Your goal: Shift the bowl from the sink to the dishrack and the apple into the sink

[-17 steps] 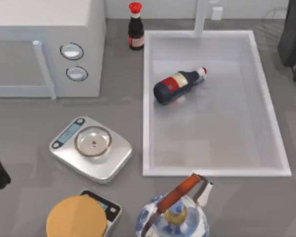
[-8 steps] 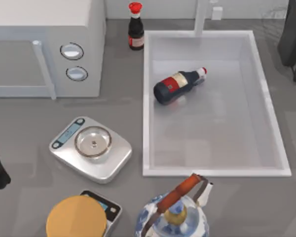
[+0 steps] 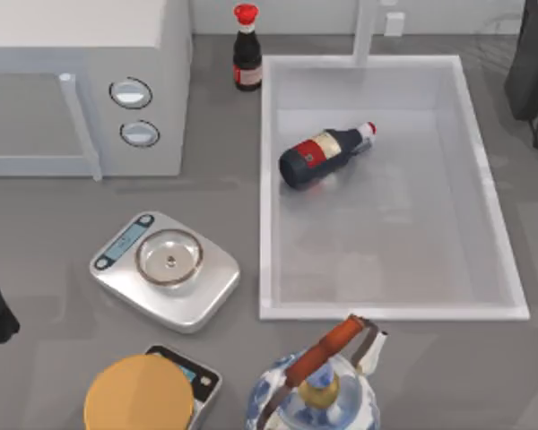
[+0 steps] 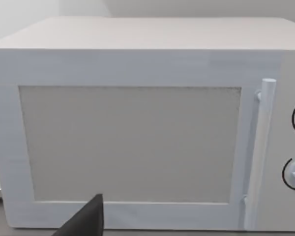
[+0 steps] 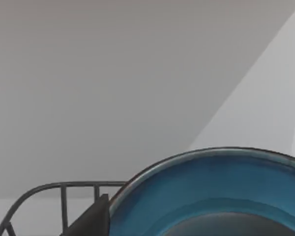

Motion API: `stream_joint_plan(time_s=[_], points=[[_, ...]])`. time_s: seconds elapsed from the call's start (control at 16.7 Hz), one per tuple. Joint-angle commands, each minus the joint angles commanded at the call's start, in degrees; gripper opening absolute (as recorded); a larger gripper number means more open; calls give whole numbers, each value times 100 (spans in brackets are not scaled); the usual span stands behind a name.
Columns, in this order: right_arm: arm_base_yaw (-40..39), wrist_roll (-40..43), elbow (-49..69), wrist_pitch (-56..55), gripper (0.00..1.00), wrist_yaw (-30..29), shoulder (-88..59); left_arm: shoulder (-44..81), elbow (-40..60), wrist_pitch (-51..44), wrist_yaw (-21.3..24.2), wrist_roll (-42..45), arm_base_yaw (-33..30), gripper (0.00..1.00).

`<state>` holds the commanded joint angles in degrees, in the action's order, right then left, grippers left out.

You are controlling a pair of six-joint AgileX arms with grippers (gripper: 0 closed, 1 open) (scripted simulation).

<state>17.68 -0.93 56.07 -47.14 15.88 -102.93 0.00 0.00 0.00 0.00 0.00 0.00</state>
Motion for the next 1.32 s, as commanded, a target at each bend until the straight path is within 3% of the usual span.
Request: stream_joint_plan(time_s=[0.42, 1.32], points=[[-298, 8, -899, 768, 100, -265, 1526, 0, 0, 0, 0, 0, 0, 100], [-1567, 74, -4987, 4185, 100, -1410, 9434, 0, 0, 0, 0, 0, 0, 100]])
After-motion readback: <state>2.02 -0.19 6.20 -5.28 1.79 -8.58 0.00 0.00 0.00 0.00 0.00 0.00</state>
